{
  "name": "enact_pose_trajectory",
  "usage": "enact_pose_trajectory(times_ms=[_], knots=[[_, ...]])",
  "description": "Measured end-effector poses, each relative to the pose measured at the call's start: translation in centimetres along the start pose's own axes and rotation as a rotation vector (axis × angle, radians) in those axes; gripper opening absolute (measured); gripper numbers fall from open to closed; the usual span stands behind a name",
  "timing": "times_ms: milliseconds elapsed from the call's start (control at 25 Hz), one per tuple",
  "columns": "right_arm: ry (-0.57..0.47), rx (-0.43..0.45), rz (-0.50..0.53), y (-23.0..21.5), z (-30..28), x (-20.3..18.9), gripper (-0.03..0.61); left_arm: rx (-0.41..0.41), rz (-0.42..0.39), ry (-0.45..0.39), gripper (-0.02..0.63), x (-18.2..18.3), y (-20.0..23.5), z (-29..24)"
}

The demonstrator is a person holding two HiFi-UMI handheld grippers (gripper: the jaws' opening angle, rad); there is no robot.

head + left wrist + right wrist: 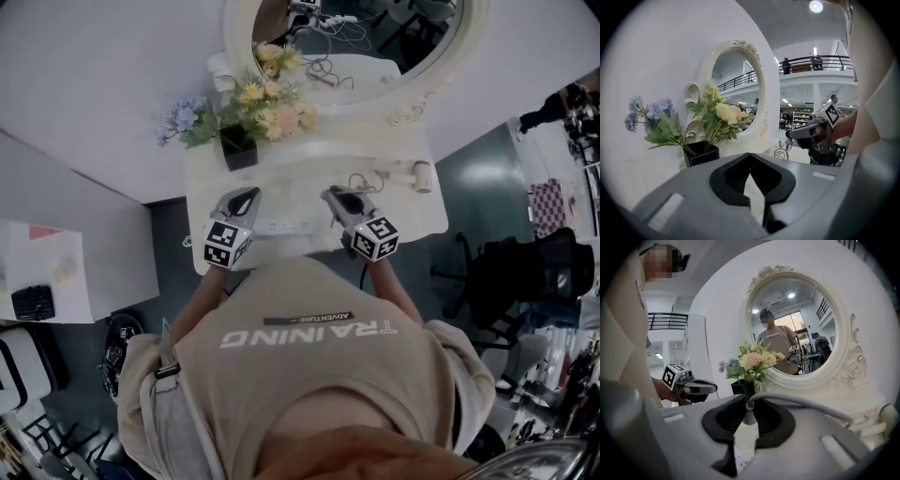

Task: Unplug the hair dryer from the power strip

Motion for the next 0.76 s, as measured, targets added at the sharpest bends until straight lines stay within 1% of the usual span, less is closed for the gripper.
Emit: enact_pose_trajectory(times_ms=[240,480,640,760], knots=[[0.006,0.005,-0.009,0.0,0.0,-0.6,0.055,-0.006,0.015,0.003,0.002,-0.8,0.0,0.2],[-0.009,-0.028,-0.008,-0.3,0.6,-0.6,0.055,-0.007,0.007,0.004,0.002,-1.2,-0.2,0.2],[-0.012,-0.026,-0.006,-0.2,0.3,-0.9,0.055,-0.011,0.038,-0.002,0.002,-1.4,0.5,-0.2],[-0.005,-0.025,-0.009,0.3,0.4,-1.7,0.055,-0.018,0.038,0.004,0.002,-2.0,0.5,-0.3]])
Point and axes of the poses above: the fingertips, and each gripper's own axes: z backward along the fingers, y to its left, x out of its top, the point moved 2 cm from there along z, backward along the fingers, and after that the axes turned 13 degrees about z, right-handed, at the moved point
